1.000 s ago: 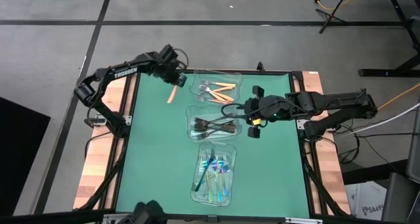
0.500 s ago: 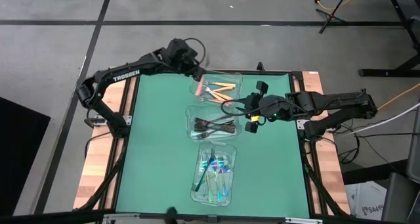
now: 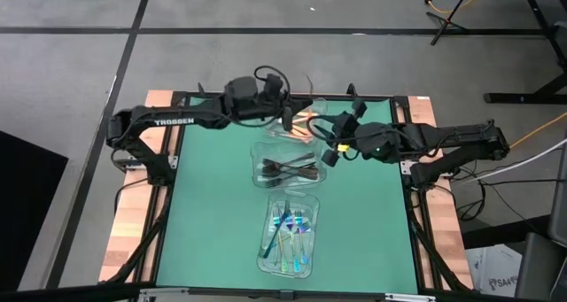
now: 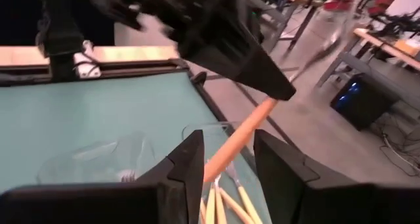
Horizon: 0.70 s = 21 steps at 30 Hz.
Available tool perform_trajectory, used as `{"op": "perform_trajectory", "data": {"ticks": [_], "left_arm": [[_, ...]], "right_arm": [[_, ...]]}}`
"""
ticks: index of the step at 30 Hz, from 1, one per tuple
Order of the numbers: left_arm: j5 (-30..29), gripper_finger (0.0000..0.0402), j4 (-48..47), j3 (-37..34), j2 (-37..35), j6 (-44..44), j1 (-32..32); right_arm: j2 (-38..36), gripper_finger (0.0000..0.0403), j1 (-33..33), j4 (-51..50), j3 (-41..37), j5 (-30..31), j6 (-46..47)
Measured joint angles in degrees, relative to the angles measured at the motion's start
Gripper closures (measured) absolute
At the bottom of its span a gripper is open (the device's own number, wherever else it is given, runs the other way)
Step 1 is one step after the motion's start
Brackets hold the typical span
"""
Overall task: Sort silverware by color (type)
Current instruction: Put the yellow fork into the top transparent bin
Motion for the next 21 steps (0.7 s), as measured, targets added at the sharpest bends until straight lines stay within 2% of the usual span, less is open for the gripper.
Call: {"op": "perform_trajectory", "data": {"ticks": [7,16,21], "left_arm": [[-5.7,0.0385,10.5,0.0,0.0,3.2,-5.8],[-10.6,0.0383,12.0,0.0,0.0,5.8,-9.4],[-12.1,0.0383,12.1,0.0,0.0,6.3,-10.6]], "right_arm": [[0.0,0.0281,0.0,2.3,0.0,1.8,0.0],[0.0,0.0281,0.1,3.8,0.0,3.3,0.0],[0.0,0.0281,0.0,3.7,0.0,0.5,0.0]]}}
